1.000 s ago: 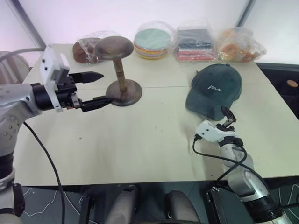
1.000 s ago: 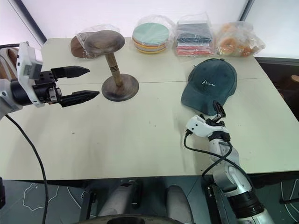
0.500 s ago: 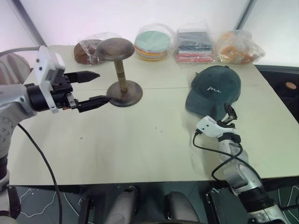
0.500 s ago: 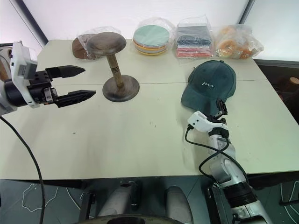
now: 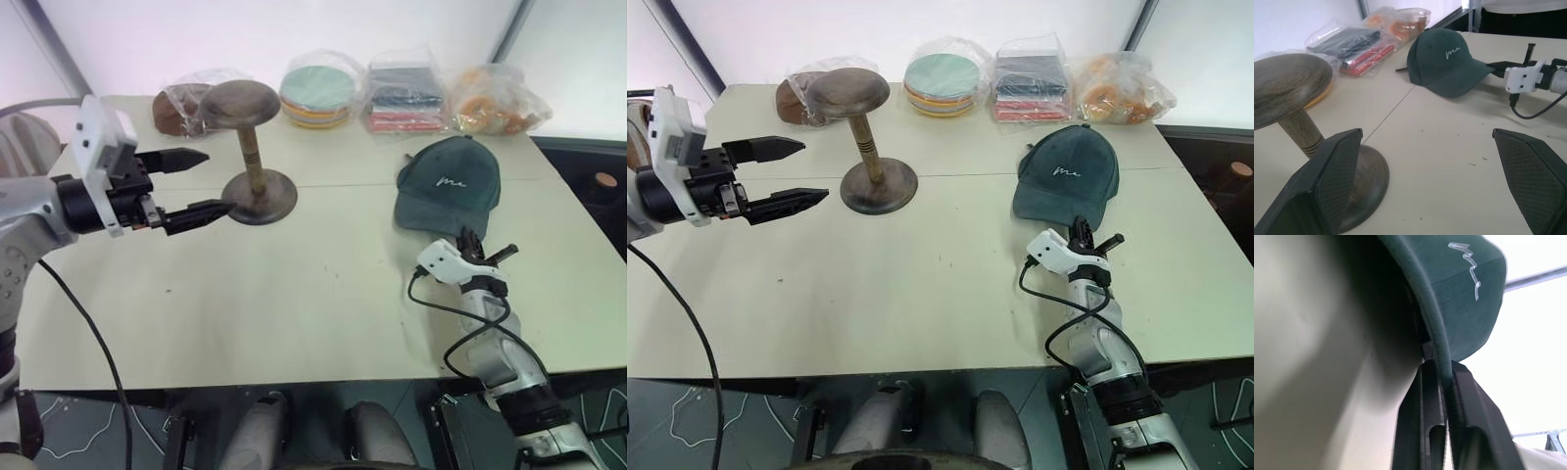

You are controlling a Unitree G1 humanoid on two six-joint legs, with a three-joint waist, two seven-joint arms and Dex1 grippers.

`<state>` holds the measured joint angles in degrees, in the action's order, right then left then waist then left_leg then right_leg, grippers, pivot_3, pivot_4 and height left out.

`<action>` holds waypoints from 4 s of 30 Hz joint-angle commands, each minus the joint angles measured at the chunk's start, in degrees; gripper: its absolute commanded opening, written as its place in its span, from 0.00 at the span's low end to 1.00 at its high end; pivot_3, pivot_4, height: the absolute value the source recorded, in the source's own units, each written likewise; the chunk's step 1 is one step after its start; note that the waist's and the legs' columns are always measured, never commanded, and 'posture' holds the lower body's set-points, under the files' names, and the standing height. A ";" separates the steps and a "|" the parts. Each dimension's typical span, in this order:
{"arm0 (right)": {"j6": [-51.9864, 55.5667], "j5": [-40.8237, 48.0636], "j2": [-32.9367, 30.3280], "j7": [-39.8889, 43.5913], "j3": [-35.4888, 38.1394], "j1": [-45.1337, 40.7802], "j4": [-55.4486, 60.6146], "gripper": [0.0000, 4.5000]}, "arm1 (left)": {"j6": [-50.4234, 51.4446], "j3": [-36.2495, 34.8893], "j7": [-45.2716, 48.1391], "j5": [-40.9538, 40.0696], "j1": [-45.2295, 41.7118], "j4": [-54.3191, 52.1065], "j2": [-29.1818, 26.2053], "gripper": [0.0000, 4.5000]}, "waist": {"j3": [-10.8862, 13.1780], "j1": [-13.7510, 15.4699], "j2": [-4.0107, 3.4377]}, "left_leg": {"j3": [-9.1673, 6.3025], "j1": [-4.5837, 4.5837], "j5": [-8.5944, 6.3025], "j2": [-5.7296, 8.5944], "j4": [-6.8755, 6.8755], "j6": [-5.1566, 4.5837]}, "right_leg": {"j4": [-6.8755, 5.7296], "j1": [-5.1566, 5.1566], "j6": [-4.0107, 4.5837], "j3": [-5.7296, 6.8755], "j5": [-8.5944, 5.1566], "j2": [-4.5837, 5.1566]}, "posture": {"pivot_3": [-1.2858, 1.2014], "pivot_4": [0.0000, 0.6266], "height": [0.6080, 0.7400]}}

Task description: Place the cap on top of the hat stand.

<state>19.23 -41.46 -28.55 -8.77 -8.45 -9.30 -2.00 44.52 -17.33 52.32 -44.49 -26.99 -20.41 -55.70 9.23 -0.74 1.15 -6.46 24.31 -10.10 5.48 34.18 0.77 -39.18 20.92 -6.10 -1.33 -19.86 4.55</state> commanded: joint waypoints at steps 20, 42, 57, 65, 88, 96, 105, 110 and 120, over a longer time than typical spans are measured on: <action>-8.75 0.77 -1.60 -0.18 5.43 -5.93 17.20 0.01 | -2.63 -0.07 -1.91 2.08 0.68 3.61 2.74 1.00 | 0.18 -0.17 -0.29 | 0.07 0.11 0.02 0.00 -0.23 0.03 | -0.01 0.08 0.00 -0.11 0.00 -0.02 | 0.52 0.24 1.00; -10.94 -3.61 21.15 -4.11 -10.18 -33.42 -1.36 0.01 | -5.30 -9.69 -18.45 10.12 10.11 4.40 7.87 1.00 | 0.19 -0.21 -0.27 | 0.05 0.13 0.27 0.00 -0.31 0.45 | -0.04 0.40 0.00 -0.11 0.01 -0.02 | 0.52 0.24 1.00; -14.04 -3.65 25.63 -6.96 -14.11 -35.23 -4.54 0.01 | -5.12 -9.05 -22.42 10.77 10.30 2.84 9.80 1.00 | 0.19 -0.43 -0.27 | 0.04 0.13 0.28 0.00 -0.38 0.48 | -0.04 0.44 0.01 -0.11 0.00 -0.04 | 0.52 0.24 1.00; -13.85 -4.39 26.22 -5.11 -16.43 -30.86 -2.10 0.01 | -4.84 -8.12 -22.23 10.77 9.81 3.45 9.28 1.00 | 0.19 -0.48 -0.27 | 0.04 0.13 0.28 0.00 -0.40 0.48 | -0.04 0.46 0.01 -0.12 0.00 -0.04 | 0.52 0.24 1.00; -18.40 -4.15 26.35 -2.22 -20.94 -24.90 -3.06 0.01 | -4.46 -8.51 -22.82 10.22 11.54 1.90 9.81 1.00 | 0.19 -0.46 -0.27 | 0.03 0.13 0.27 0.00 -0.42 0.48 | -0.03 0.46 0.01 -0.12 0.00 -0.05 | 0.52 0.24 1.00; -19.07 -3.68 26.32 -0.87 -21.42 -24.14 -4.00 0.16 | -3.92 -9.01 -22.98 10.02 12.26 1.30 9.62 1.00 | 0.19 -0.45 -0.27 | 0.03 0.12 0.27 0.00 -0.42 0.48 | -0.03 0.46 0.01 -0.12 0.00 -0.05 | 0.52 0.24 1.00; -17.68 -0.70 23.02 13.53 -22.43 -21.85 -3.09 0.99 | -3.73 -10.39 -21.91 10.05 13.21 1.44 8.41 1.00 | 0.19 -0.43 -0.27 | 0.02 0.12 0.21 0.00 -0.42 0.39 | -0.03 0.46 0.01 -0.11 0.00 -0.05 | 0.52 0.24 1.00; -14.50 3.00 17.22 26.33 -20.21 -21.38 -1.89 0.99 | -3.96 -11.63 -21.09 10.31 13.26 2.43 6.90 1.00 | 0.20 -0.25 -0.27 | 0.02 0.12 0.13 0.00 -0.41 0.24 | 0.00 0.43 0.01 -0.10 0.00 -0.04 | 0.52 0.24 1.00; -8.20 19.60 7.39 46.06 -8.43 -25.23 1.66 0.99 | -3.85 -12.29 -16.97 9.46 12.40 2.50 2.72 1.00 | 0.24 -0.31 -0.24 | 0.01 0.13 0.08 -0.01 -0.42 0.16 | 0.02 0.43 0.01 -0.10 0.00 -0.02 | 0.52 0.24 1.00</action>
<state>8.96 -27.16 -20.59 33.76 -21.44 -31.85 -4.37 41.11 -26.76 33.64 -34.42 -13.79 -16.80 -50.96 9.47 -1.04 0.91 -6.45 24.45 -10.03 5.47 33.77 0.93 -39.15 21.34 -6.09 -1.43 -19.86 4.54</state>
